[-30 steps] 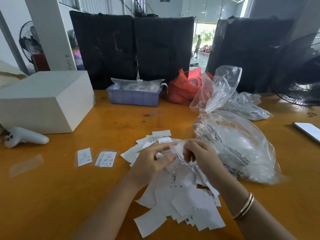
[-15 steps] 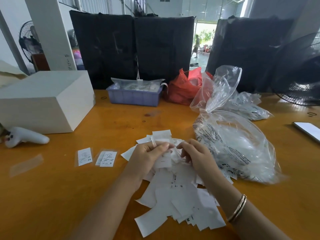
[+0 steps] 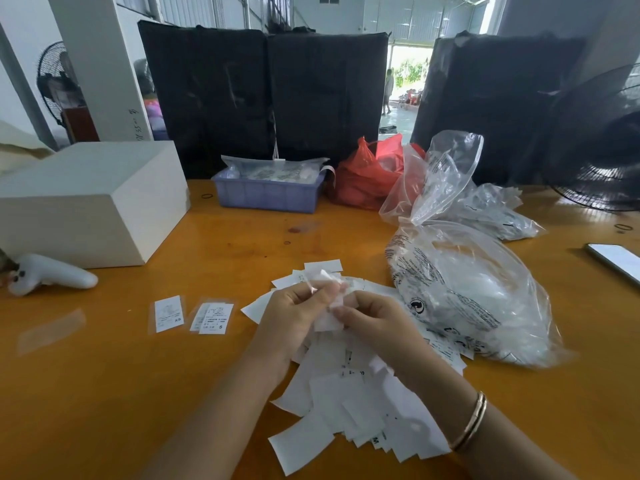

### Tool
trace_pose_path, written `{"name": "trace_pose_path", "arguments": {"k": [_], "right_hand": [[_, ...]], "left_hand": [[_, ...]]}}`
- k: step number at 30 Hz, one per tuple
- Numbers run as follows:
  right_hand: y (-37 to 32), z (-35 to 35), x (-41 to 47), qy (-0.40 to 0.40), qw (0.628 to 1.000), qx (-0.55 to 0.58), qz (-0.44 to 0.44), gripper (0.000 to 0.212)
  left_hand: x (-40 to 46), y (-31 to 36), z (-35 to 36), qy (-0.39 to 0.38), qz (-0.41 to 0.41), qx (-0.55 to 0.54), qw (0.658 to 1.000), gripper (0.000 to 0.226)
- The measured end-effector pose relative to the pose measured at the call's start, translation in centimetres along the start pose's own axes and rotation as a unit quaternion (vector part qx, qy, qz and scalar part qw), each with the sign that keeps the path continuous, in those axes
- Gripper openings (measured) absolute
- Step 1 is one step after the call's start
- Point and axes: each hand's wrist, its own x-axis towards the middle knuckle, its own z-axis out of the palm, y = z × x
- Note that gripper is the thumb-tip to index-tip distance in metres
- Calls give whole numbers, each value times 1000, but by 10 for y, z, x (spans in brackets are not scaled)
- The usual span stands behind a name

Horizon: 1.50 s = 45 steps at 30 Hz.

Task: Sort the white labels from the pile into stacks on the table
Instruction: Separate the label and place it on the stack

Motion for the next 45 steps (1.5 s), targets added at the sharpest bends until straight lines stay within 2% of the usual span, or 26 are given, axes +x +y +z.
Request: {"name": "trace_pose_path", "arguments": {"k": [4, 6, 11, 15, 20, 25, 29, 31, 34, 38, 41, 45], "right_hand": [[-1, -10, 4, 89, 991, 100, 5, 5], [-2, -16, 6, 106, 986, 131, 6, 8], [2, -20, 6, 105, 982, 158, -10, 8], [4, -23, 8, 128, 977, 170, -28, 25], [6, -28, 10, 162, 967, 195, -28, 35], [4, -27, 8, 145, 953, 255, -80, 32], [2, -24, 7, 174, 960, 200, -87, 12], [3, -23, 7, 191, 959, 182, -103, 23], [2, -22, 8, 183, 958, 180, -130, 43], [-1, -24, 6, 148, 956, 217, -133, 33], [-1, -25, 7, 119, 952, 253, -129, 45], [3, -30, 9, 106, 958, 235, -129, 42]], "left_hand": [[4, 1, -5, 18, -2, -48, 999, 19], [6, 0, -8, 16, -3, -45, 999, 18], [8, -5, -8, 18, 12, 18, 1000, 10], [9, -7, -9, 17, 16, 17, 1000, 12], [10, -8, -9, -6, 19, 69, 997, 14], [9, -7, -8, -13, 26, 125, 992, 14], [9, -6, -8, -22, 29, 145, 989, 11], [9, -6, -9, -22, 30, 152, 988, 11], [9, -6, -9, -28, 25, 156, 987, 9], [9, -6, -9, -38, 24, 145, 988, 9], [9, -5, -9, -44, 28, 135, 989, 9], [10, -5, -11, -35, 19, 139, 990, 8]]}}
